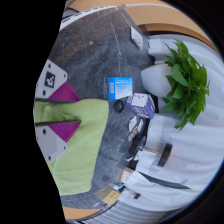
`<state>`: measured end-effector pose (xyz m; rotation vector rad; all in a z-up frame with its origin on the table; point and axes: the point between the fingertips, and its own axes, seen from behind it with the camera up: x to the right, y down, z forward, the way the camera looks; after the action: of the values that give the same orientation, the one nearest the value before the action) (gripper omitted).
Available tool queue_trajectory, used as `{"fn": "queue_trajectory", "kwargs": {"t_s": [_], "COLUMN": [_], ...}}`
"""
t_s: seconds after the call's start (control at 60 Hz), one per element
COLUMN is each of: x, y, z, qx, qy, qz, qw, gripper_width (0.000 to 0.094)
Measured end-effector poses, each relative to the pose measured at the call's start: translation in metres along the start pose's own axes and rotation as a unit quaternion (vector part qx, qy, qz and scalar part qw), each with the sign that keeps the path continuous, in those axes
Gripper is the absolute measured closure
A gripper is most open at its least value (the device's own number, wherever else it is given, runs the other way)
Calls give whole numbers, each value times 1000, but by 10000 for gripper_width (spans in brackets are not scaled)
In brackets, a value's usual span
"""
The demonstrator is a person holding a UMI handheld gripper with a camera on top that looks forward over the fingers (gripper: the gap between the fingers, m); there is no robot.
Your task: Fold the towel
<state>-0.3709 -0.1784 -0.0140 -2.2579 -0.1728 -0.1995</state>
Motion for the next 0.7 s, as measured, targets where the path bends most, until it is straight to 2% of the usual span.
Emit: {"fn": "queue_trajectory", "kwargs": {"t_s": [0.05, 0.133, 0.233, 0.383, 0.483, 0.617, 0.65, 0.7], "x": [6, 6, 3, 15, 62, 134, 147, 165], "y": [-1, -5, -18, -95, -129, -97, -82, -58], "z": [2, 2, -10, -71, -96, -76, -65, -51], "qx": [0, -5, -8, 42, 76, 63, 43, 19], "qy": [8, -6, -32, -119, -135, -109, -100, -93], "qz": [-6, 16, 40, 133, 187, 216, 218, 223], "qw": [1000, 1000, 999, 983, 970, 968, 970, 970], "gripper_width": [811, 890, 894, 893, 895, 883, 858, 764]}}
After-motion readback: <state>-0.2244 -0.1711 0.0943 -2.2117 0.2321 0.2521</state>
